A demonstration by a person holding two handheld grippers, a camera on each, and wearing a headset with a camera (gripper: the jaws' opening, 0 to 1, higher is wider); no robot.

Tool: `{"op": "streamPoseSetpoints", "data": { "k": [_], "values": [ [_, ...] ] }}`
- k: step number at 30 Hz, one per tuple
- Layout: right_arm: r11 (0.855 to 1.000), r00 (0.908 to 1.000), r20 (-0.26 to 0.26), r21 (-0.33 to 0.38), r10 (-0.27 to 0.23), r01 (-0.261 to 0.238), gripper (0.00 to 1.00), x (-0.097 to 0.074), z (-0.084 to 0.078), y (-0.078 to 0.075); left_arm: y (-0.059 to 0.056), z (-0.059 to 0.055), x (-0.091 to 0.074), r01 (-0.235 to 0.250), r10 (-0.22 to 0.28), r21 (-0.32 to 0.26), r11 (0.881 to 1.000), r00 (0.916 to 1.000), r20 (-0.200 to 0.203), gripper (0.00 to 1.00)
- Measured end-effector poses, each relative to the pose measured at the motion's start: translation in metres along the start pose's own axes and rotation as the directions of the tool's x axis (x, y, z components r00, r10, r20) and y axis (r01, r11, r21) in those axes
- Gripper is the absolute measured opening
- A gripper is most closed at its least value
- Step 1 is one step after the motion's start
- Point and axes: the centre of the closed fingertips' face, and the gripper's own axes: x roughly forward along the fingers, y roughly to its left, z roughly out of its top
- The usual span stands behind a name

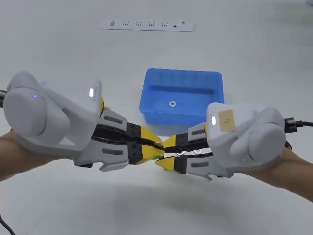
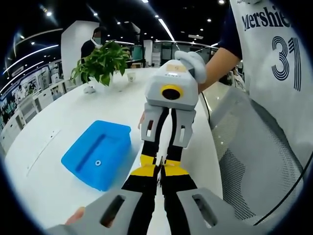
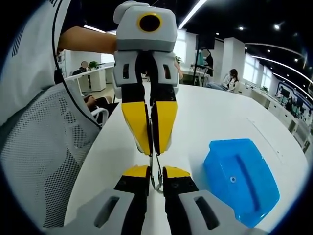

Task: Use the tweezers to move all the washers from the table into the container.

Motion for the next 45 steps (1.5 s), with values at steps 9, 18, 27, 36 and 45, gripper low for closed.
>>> {"op": "streamPoseSetpoints", "data": {
  "k": [9,18,27,36,45],
  "values": [
    [1.000,1.0000,0.002,0.023,0.004,-0.004,0.13,0.001,-0.002,-0.003,0.003,0.000,0.001,-0.002,0.002,-0.017,1.000,1.0000,0.000,0.07],
    [0.999,0.9980,-0.046,-0.013,0.045,-0.045,0.11,0.004,-0.011,-0.002,0.006,0.000,0.003,0.003,-0.004,-0.015,1.000,0.9998,-0.021,0.07],
    [0.998,0.9986,-0.020,0.036,0.049,-0.049,0.10,0.003,-0.011,-0.001,0.004,0.000,0.005,0.017,-0.017,-0.015,1.000,0.9995,-0.028,0.07],
    [0.999,0.9991,-0.022,0.037,0.036,-0.035,0.10,0.004,-0.011,0.000,0.002,0.000,0.003,0.018,-0.019,-0.034,0.999,0.9995,-0.024,0.07],
    [0.999,0.9988,-0.040,0.019,0.029,-0.028,0.10,0.004,-0.007,0.006,-0.002,0.000,-0.001,0.022,-0.023,-0.031,0.999,0.9988,-0.044,0.06]
  ]
}}
